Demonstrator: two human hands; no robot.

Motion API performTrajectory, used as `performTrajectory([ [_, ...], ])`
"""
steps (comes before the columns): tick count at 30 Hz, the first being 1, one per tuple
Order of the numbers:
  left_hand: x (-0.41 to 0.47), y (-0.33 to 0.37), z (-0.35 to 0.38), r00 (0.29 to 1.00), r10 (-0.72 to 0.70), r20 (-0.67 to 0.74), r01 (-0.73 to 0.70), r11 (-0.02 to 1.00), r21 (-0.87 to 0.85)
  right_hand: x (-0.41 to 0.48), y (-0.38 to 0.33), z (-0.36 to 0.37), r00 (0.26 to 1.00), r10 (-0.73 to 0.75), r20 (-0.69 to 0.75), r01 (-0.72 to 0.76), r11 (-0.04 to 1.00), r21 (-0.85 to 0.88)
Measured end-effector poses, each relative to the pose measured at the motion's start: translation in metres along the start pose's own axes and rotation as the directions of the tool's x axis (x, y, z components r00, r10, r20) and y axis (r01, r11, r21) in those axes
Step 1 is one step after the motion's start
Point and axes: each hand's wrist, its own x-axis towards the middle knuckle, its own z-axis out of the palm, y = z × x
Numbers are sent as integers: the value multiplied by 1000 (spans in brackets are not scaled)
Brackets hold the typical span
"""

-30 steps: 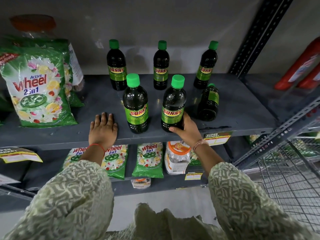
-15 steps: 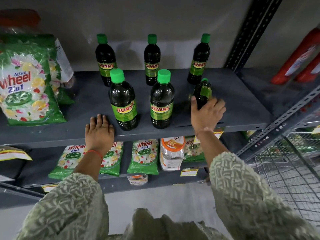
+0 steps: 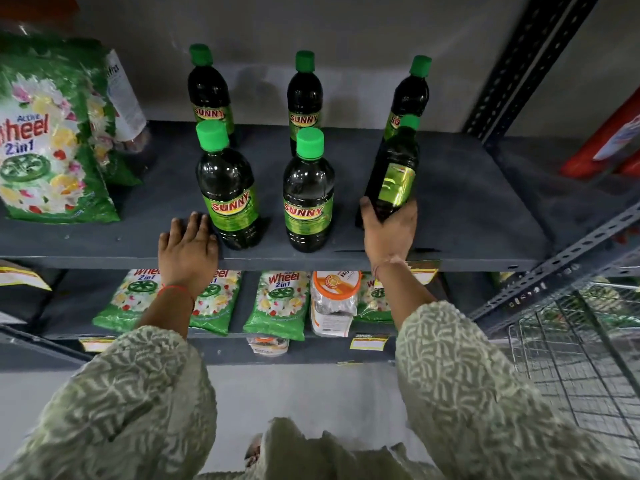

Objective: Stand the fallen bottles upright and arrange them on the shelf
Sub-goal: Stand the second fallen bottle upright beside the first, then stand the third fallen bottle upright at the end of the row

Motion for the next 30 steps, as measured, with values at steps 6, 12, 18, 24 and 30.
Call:
performTrajectory([
  [6,0,-1,0,1000,17,-16,-17,1000,-6,-19,15,4,967,-231,108,245,958,-150],
  [12,8,7,-10,998,54,-21,-57,988,-147,-9,9,4,984,-92,152,102,993,-59],
  [18,7,-2,0,992,122,-32,-124,989,-84,1,7,11,996,-56,64,62,994,-94],
  [24,6,-1,3,993,107,-57,-112,989,-92,1,9,7,991,-28,132,21,998,59],
  [30,6,-1,4,993,102,-61,-107,990,-94,4,2,10,996,-41,76,36,997,69],
])
